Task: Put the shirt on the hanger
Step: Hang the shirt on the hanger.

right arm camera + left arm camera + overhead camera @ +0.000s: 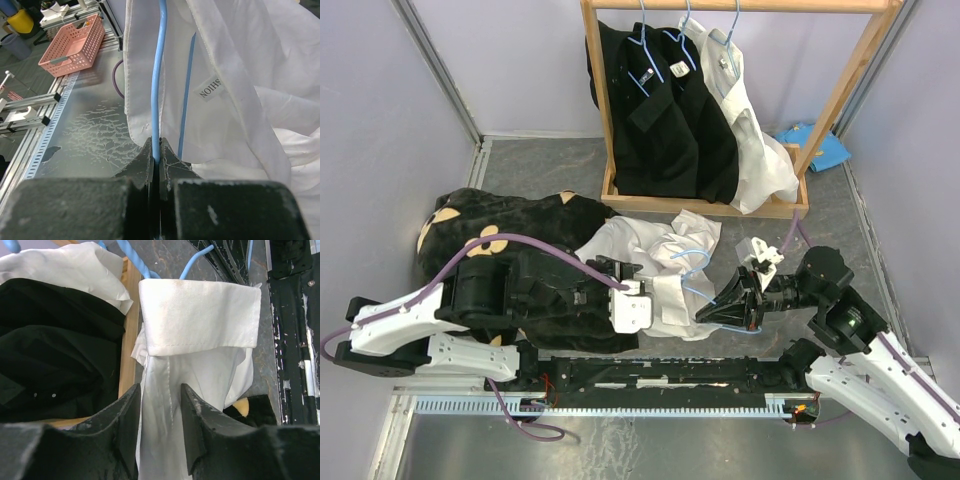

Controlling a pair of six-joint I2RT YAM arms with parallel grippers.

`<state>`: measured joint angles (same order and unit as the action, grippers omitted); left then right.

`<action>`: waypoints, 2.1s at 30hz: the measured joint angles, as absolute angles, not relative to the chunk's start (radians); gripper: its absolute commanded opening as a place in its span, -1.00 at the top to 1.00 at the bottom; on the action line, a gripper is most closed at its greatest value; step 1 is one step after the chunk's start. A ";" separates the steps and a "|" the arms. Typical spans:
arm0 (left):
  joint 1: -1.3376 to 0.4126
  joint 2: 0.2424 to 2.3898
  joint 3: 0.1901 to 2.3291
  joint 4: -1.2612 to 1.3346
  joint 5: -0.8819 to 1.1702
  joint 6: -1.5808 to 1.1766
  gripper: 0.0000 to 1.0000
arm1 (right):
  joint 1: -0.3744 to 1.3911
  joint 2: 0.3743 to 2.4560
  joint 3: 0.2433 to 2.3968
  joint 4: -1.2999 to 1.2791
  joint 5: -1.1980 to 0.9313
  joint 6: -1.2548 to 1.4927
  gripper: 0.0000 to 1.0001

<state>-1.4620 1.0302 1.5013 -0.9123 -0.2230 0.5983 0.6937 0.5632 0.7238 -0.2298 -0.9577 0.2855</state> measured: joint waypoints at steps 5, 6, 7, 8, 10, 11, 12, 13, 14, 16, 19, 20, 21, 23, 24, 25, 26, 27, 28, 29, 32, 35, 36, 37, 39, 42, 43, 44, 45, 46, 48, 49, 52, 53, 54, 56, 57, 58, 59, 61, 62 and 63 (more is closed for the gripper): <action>-1.462 1.053 1.522 -0.928 -0.218 0.594 0.85 | 0.694 0.568 0.731 -0.243 -0.970 0.285 0.99; -1.462 1.058 1.525 -0.929 -0.218 0.594 0.93 | 0.694 0.568 0.734 -0.249 -0.969 0.282 0.91; -1.462 1.060 1.527 -0.925 -0.224 0.590 0.94 | 0.694 0.568 0.738 -0.260 -0.968 0.278 0.81; -1.461 1.062 1.529 -0.923 -0.227 0.588 0.95 | 0.694 0.568 0.741 -0.267 -0.962 0.271 0.69; -1.461 1.062 1.529 -0.923 -0.235 0.582 0.95 | 0.695 0.569 0.760 -0.299 -0.936 0.257 0.52; -1.462 1.062 1.529 -0.927 -0.238 0.579 0.95 | 0.695 0.567 0.775 -0.322 -0.909 0.246 0.45; -1.462 1.061 1.529 -0.937 -0.247 0.574 0.94 | 0.695 0.566 0.789 -0.339 -0.877 0.239 0.39; -1.462 1.059 1.529 -0.946 -0.257 0.572 0.95 | 0.695 0.563 0.804 -0.361 -0.851 0.233 0.29; -1.462 1.055 1.526 -0.953 -0.268 0.568 0.95 | 0.694 0.558 0.823 -0.389 -0.813 0.225 0.20; -1.462 1.037 1.512 -0.962 -0.291 0.556 0.95 | 0.694 0.540 0.853 -0.440 -0.734 0.214 -0.01; -1.462 0.990 1.488 -0.984 -0.323 0.521 0.95 | 0.694 0.492 0.891 -0.537 -0.589 0.209 -0.10; -1.462 0.974 1.482 -0.994 -0.337 0.507 0.95 | 0.694 0.467 0.906 -0.584 -0.515 0.208 -0.11; -1.462 0.956 1.477 -1.001 -0.350 0.487 0.95 | 0.694 0.460 0.910 -0.597 -0.501 0.209 -0.12; -1.462 0.927 1.465 -1.004 -0.384 0.451 0.95 | 0.694 0.432 0.922 -0.654 -0.413 0.216 -0.12; -1.462 0.913 1.458 -1.001 -0.408 0.430 0.95 | 0.694 0.418 0.923 -0.681 -0.375 0.221 -0.12; -1.462 0.901 1.449 -0.996 -0.432 0.413 0.95 | 0.694 0.406 0.923 -0.706 -0.344 0.232 -0.13; -1.462 0.889 1.438 -0.989 -0.463 0.392 0.95 | 0.694 0.393 0.921 -0.731 -0.305 0.245 -0.15; -1.462 0.880 1.428 -0.983 -0.491 0.378 0.95 | 0.694 0.379 0.915 -0.743 -0.278 0.260 -0.17; -1.462 0.869 1.415 -0.970 -0.528 0.361 0.95 | 0.694 0.360 0.902 -0.750 -0.248 0.279 -0.19; -1.462 0.858 1.400 -0.952 -0.567 0.349 0.95 | 0.694 0.340 0.886 -0.753 -0.221 0.301 -0.21; -1.462 0.832 1.361 -0.900 -0.659 0.331 0.95 | 0.694 0.279 0.817 -0.744 -0.147 0.379 -0.25; -1.462 0.816 1.341 -0.850 -0.713 0.330 0.95 | 0.694 0.239 0.724 -0.687 -0.093 0.468 -0.25; -1.462 0.814 1.337 -0.836 -0.725 0.330 0.95 | 0.694 0.232 0.686 -0.658 -0.081 0.502 -0.24; -1.462 0.812 1.334 -0.820 -0.735 0.331 0.95 | 0.694 0.229 0.642 -0.619 -0.070 0.539 -0.24; -1.462 0.814 1.332 -0.793 -0.753 0.331 0.95 | 0.694 0.233 0.560 -0.535 -0.065 0.604 -0.24; -1.462 0.820 1.332 -0.780 -0.759 0.330 0.95 | 0.694 0.251 0.434 -0.382 -0.069 0.707 -0.34; -1.462 0.826 1.332 -0.776 -0.761 0.330 0.95 | 0.694 0.268 0.394 -0.320 -0.072 0.741 -0.36; -1.462 0.831 1.332 -0.774 -0.761 0.330 0.95 | 0.694 0.292 0.358 -0.258 -0.075 0.775 -0.37; -1.462 0.838 1.332 -0.769 -0.761 0.330 0.95 | 0.694 0.311 0.329 -0.206 -0.076 0.801 -0.38; -1.462 0.842 1.330 -0.764 -0.761 0.330 0.95 | 0.695 0.326 0.305 -0.156 -0.075 0.827 -0.39; -1.462 0.849 1.324 -0.753 -0.761 0.331 0.95 | 0.701 0.342 0.271 -0.069 -0.067 0.869 -0.42; -1.462 0.853 1.319 -0.748 -0.760 0.331 0.95 | 0.706 0.346 0.261 -0.029 -0.061 0.888 -0.43; -1.462 0.859 1.309 -0.743 -0.759 0.331 0.95 | 0.725 0.352 0.249 0.080 -0.038 0.925 -0.44; -1.462 0.859 1.306 -0.743 -0.759 0.331 0.95 | 0.733 0.355 0.249 0.117 -0.031 0.936 -0.45; -1.462 0.859 1.303 -0.738 -0.759 0.331 0.95 | 0.744 0.361 0.248 0.152 -0.021 0.945 -0.44; -1.462 0.859 1.298 -0.727 -0.759 0.331 0.95 | 0.769 0.378 0.246 0.207 0.001 0.960 -0.43; -1.462 0.858 1.295 -0.722 -0.759 0.331 0.95 | 0.783 0.389 0.246 0.224 0.010 0.965 -0.41; -1.462 0.858 1.294 -0.721 -0.759 0.331 0.95 | 0.790 0.395 0.246 0.230 0.014 0.968 -0.39; -1.462 0.858 1.292 -0.720 -0.759 0.331 0.95 | 0.808 0.410 0.246 0.242 0.029 0.972 -0.38; -1.462 0.858 1.289 -0.714 -0.758 0.331 0.95 | 0.852 0.452 0.245 0.258 0.060 0.980 -0.36; -1.462 0.859 1.289 -0.711 -0.758 0.331 0.95 | 0.868 0.467 0.242 0.263 0.072 0.982 -0.36; -1.462 0.859 1.289 -0.708 -0.758 0.331 0.95 | 0.888 0.482 0.237 0.270 0.088 0.984 -0.35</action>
<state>-1.4620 0.8585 1.2892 -0.7078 -0.7582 0.3305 0.8875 0.4820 0.2371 0.2703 0.0879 0.9840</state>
